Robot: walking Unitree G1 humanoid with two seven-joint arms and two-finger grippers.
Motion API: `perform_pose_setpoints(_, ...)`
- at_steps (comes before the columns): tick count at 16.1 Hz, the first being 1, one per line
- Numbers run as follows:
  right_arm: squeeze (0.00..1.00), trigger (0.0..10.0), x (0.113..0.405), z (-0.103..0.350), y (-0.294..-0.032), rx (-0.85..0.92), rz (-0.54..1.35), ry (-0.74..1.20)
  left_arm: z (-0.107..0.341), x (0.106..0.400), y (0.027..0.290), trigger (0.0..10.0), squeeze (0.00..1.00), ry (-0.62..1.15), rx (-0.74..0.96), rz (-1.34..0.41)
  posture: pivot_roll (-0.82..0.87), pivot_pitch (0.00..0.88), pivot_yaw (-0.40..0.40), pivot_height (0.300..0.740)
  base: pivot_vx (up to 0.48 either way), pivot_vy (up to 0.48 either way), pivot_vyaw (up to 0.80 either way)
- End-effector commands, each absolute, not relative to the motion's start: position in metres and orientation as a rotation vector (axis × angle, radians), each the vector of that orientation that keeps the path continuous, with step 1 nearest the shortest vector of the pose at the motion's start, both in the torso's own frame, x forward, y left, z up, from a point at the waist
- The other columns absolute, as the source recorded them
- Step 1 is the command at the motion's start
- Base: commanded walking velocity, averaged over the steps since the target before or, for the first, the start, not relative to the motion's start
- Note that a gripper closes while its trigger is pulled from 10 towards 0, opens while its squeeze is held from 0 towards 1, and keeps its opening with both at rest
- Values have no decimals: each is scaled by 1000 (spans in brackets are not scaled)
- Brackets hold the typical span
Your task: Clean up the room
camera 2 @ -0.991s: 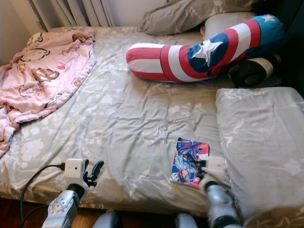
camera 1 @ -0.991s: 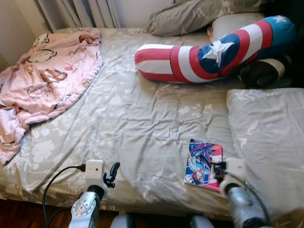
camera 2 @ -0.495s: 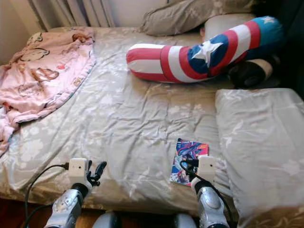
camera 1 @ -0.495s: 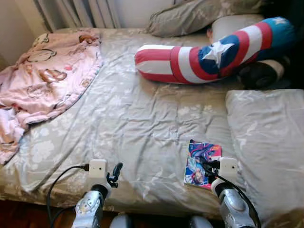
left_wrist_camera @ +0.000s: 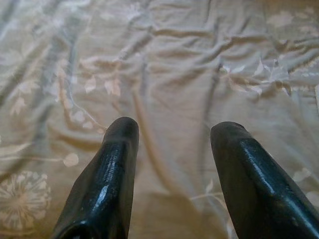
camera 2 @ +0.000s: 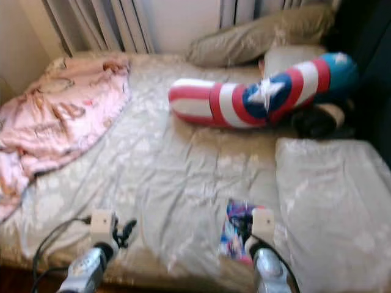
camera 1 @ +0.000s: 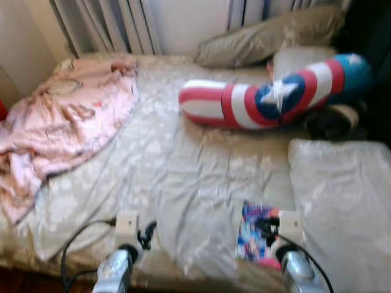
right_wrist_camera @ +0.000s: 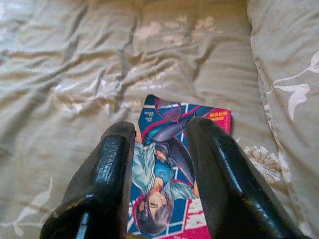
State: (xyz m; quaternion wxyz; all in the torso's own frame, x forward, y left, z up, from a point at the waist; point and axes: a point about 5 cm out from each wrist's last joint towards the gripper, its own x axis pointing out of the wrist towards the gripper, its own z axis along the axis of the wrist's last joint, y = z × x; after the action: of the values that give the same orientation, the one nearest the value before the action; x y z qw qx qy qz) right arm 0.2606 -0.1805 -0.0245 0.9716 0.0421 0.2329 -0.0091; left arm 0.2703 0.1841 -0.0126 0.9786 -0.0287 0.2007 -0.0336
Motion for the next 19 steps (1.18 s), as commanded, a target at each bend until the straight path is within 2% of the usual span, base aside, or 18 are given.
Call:
perform_pose_setpoints(1, 0, 10000, 243, -41, -183, 85, -41, 567, -25, 260, 188, 10000, 0, 492, -48, -54, -5, 0, 14, 740, 0, 0, 0)
perform_pose_setpoints(3, 0, 10000, 228, -53, -187, 76, -77, 655, -37, 249, 190, 10000, 0, 585, -33, -39, -4, 0, 18, 740, 0, 0, 0)
perform_pose_setpoints(4, 0, 10000, 215, -63, -190, 81, -106, 727, -49, 235, 196, 10000, 0, 689, -11, -40, -19, 0, 22, 740, 0, 0, 0)
perform_pose_setpoints(6, 0, 10000, 198, -74, -191, 45, -117, 816, -57, 220, 213, 10000, 0, 769, 13, 36, -36, 0, 27, 740, 0, 0, 0)
perform_pose_setpoints(12, 0, 10000, 173, -86, -194, 7, -112, 907, -59, 219, 207, 10000, 0, 783, 18, 22, -45, 0, 23, 740, 0, 0, 0)
perform_pose_setpoints(14, 0, 10000, 173, -86, -194, -9, -109, 912, -62, 216, 203, 10000, 0, 796, 4, 21, -43, 0, 18, 740, 0, 0, 0)
perform_pose_setpoints(16, 0, 10000, 177, -84, -191, -36, -95, 890, -62, 216, 205, 10000, 0, 806, 1, 37, -47, 0, 14, 740, 0, 0, 800)
perform_pose_setpoints(19, 0, 10000, 179, -84, -189, 14, -110, 890, -61, 218, 205, 10000, 0, 803, -5, 35, -50, 0, 17, 740, 0, 91, 267)
